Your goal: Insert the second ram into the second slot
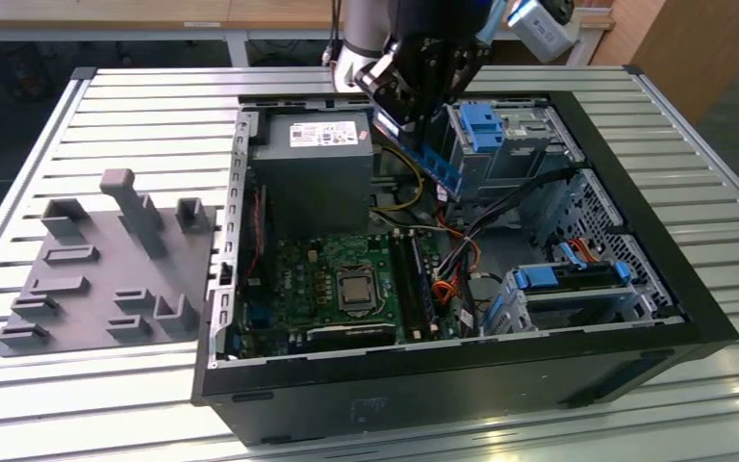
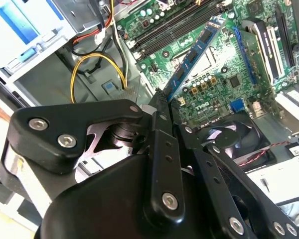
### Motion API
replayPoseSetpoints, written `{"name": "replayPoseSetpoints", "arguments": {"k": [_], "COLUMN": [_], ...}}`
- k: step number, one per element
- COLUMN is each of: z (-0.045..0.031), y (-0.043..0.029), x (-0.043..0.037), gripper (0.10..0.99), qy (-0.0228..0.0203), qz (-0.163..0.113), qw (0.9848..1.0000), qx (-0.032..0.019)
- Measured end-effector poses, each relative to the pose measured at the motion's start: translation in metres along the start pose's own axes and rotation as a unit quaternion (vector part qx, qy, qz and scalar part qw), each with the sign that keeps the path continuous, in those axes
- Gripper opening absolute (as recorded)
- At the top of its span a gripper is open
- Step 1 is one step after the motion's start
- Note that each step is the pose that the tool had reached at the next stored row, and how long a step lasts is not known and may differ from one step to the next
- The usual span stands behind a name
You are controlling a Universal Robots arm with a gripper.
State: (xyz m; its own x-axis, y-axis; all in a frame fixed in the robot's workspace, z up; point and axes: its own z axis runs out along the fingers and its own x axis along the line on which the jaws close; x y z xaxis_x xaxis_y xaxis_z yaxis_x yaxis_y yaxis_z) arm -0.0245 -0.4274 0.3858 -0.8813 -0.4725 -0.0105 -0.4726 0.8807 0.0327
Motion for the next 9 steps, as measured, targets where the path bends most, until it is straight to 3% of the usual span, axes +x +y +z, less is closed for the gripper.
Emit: {"name": "replayPoseSetpoints", "arguments": {"k": [9], "z": [0.0004], "y": [0.0], "x": [0.0], "gripper": [0.137], "qy": [-0.0009], "qz": [0.027], "qw": [0.9996], "qx": [0.0003]}}
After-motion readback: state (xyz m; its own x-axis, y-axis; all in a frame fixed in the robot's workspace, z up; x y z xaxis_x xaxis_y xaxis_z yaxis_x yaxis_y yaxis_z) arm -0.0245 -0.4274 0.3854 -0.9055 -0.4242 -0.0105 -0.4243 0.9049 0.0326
